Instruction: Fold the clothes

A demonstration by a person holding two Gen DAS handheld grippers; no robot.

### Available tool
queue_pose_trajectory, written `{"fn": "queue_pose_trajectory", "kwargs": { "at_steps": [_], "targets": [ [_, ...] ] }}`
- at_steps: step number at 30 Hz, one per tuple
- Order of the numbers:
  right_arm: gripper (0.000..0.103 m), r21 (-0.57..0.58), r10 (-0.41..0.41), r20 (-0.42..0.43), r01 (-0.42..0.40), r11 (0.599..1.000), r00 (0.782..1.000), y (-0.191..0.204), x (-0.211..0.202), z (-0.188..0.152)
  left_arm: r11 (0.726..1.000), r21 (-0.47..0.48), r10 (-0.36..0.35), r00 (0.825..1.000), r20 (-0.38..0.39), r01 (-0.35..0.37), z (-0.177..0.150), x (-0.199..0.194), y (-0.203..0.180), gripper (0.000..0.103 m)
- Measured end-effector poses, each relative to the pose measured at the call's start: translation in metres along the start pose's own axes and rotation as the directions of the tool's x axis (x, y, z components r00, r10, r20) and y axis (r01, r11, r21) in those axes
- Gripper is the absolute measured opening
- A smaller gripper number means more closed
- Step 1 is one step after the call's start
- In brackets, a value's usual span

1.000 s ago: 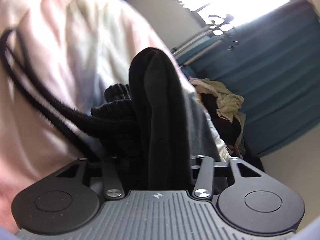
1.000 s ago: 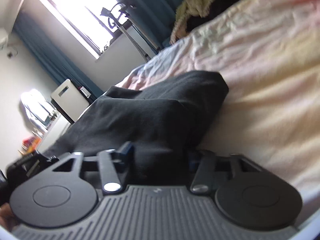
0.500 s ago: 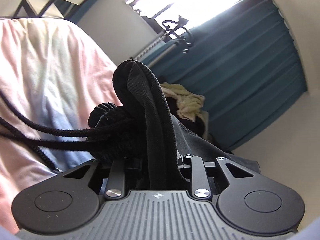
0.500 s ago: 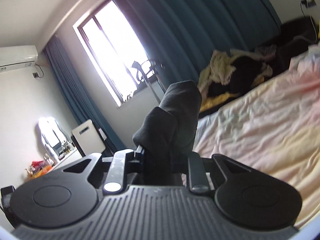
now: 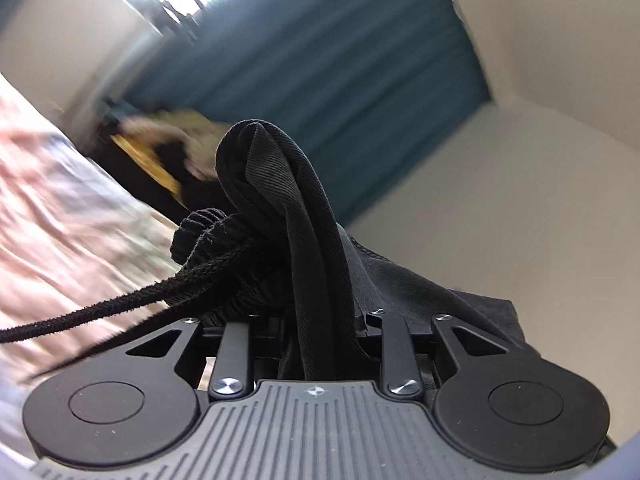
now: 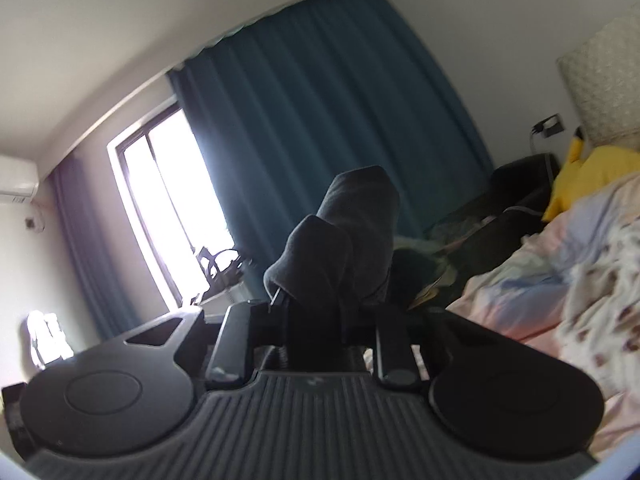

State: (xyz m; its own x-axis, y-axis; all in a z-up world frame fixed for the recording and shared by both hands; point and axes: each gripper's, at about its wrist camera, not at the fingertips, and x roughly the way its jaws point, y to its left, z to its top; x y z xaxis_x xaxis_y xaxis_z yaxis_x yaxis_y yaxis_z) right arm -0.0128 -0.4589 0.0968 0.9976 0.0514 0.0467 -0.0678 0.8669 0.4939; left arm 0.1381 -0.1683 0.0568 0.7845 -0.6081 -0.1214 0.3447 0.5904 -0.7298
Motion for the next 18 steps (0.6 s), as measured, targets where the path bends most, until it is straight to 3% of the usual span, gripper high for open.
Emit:
{"fn": "queue_pose_trajectory", "kwargs": {
  "at_steps": [4,7,10,13,14,16,18],
  "targets": [
    [0.023,-0.017,-0.082,0.058,0.083,0.996,0.995,-0.062,-0.036,0.021,0.994,-0.025,-0.109,0.991,-0.078,0.107,-0.045,0.06,-0.017,0.029],
    [0.023,0.006,-0.142,0.08,0.142,0.99,0.987,-0.115,-0.066,0.014,0.988,-0.026,-0.154,0.976,-0.151,0.152,-0.086,0.106,-0.016,0.03],
    [0.023,0.073,-0.225,0.007,0.224,0.972,0.974,-0.178,-0.081,-0.013,0.99,0.011,-0.138,0.965,-0.223,0.144,-0.135,0.144,0.002,0.03],
    [0.023,0.182,-0.306,-0.199,0.342,0.922,0.931,-0.248,-0.087,-0.058,0.996,0.054,-0.044,0.939,-0.342,0.067,-0.183,0.174,0.03,0.03],
    [0.023,0.21,-0.323,-0.279,0.386,0.899,0.904,-0.269,-0.086,-0.075,0.995,0.081,-0.021,0.939,-0.343,0.052,-0.196,0.175,0.036,0.033],
    [0.024,0.263,-0.313,-0.308,0.396,0.88,0.898,-0.293,-0.089,-0.097,0.989,0.113,-0.057,0.955,-0.29,0.094,-0.206,0.168,0.043,0.039],
    [0.024,0.296,-0.306,-0.317,0.401,0.867,0.898,-0.308,-0.09,-0.109,0.985,0.141,-0.055,0.956,-0.29,0.099,-0.207,0.17,0.042,0.041]
  ]
}}
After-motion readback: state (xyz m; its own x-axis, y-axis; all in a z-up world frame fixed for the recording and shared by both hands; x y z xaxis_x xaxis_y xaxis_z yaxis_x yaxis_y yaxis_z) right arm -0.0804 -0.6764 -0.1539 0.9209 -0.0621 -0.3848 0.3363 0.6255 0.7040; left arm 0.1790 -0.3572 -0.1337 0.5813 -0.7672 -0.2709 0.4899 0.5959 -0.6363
